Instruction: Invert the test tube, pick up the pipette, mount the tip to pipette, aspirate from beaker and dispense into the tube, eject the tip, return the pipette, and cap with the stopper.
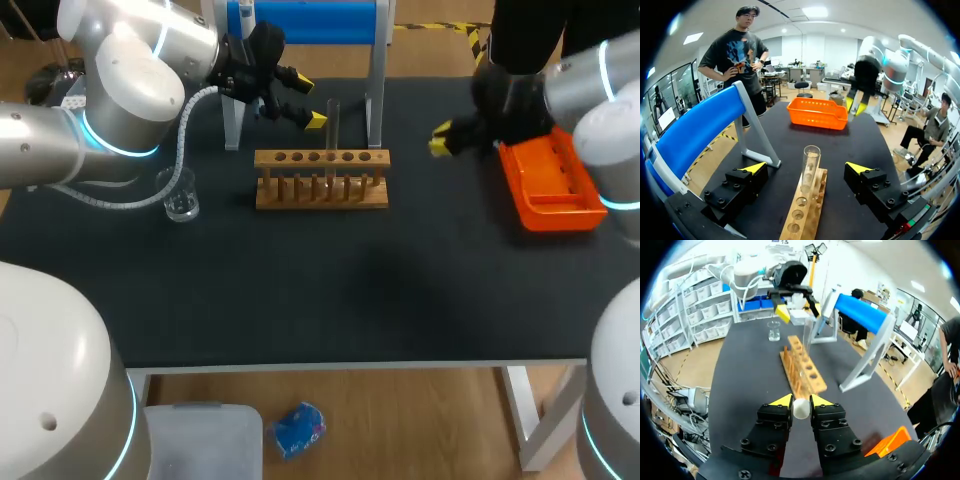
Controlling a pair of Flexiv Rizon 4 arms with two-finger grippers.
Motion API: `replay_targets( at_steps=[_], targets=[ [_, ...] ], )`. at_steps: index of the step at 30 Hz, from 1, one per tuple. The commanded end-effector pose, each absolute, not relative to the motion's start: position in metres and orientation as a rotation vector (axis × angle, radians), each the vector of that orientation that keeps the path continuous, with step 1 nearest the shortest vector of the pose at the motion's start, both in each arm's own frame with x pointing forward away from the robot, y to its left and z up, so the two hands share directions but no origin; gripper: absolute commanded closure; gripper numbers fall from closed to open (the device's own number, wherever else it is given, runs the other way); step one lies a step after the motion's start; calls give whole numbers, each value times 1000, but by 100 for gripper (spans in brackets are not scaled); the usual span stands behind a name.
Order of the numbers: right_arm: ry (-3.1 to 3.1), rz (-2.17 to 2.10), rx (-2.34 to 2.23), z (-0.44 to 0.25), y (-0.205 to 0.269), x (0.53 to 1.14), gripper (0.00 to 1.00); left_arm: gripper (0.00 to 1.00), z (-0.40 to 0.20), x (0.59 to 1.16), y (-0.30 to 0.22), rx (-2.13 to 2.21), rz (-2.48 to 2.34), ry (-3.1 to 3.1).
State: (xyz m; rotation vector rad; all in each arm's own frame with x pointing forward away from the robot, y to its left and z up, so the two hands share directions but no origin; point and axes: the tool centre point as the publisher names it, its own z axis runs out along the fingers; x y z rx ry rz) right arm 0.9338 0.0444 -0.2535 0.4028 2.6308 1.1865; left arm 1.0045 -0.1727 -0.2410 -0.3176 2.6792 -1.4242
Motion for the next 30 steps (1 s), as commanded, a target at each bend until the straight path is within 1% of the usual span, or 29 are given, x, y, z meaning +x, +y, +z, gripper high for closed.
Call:
replay_targets(
  at_steps=[1,7,21,30],
  targets=[
    [2715,1209,334,-234,58,951,100,0,-240,1006,-173,-318,-1421,2686],
    [2731,1215,234,-212,86,967,100,0,-240,1006,-173,-318,-1421,2686],
    [2795,1212,32,-193,153,993,100,0,-240,1006,-173,-318,-1421,2686],
    [2789,1230,19,-191,156,993,100,0,-240,1006,-173,-318,-1421,2686]
  ],
)
